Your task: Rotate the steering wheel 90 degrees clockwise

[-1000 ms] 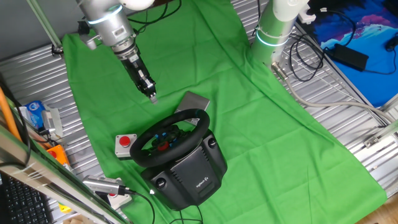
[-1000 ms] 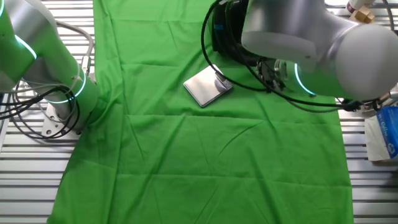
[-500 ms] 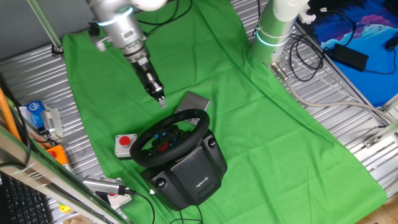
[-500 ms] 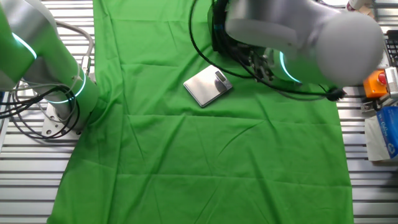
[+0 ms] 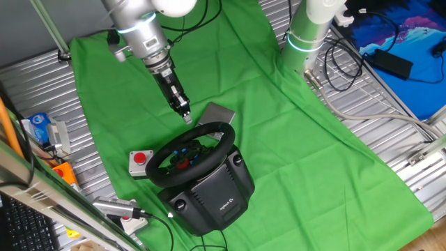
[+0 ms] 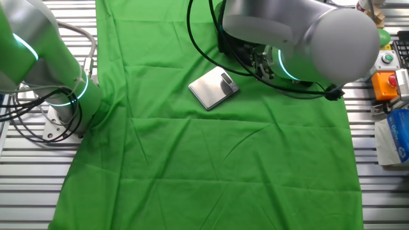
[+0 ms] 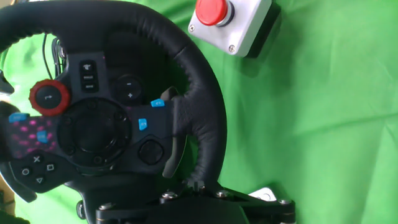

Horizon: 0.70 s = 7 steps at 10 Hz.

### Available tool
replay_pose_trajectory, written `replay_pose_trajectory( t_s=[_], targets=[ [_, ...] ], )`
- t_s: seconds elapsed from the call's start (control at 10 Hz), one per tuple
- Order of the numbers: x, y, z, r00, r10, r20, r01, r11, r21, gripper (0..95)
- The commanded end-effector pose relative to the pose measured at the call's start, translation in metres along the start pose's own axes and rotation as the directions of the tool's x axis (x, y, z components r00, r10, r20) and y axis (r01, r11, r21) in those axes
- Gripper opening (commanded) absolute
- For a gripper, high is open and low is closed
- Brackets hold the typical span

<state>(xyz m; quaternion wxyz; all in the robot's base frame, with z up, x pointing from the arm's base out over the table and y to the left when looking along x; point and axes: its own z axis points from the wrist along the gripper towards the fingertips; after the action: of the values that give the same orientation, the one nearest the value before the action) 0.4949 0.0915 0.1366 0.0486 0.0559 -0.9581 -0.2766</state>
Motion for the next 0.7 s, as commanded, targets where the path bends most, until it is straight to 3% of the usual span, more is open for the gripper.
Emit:
replay_pose_trajectory(
  t_s=[0.1,0.4,0.7],
  targets=[
    [-0.0010,0.0001,-0.0001,1.000,0.005,0.000,-0.005,1.000,0.000,0.0],
    [-0.0010,0.0001,-0.0001,1.000,0.001,-0.003,-0.001,1.000,0.002,0.0],
    [-0.0006,0.0000,-0.0003,0.999,-0.017,-0.031,0.018,1.000,0.013,0.0]
  ],
)
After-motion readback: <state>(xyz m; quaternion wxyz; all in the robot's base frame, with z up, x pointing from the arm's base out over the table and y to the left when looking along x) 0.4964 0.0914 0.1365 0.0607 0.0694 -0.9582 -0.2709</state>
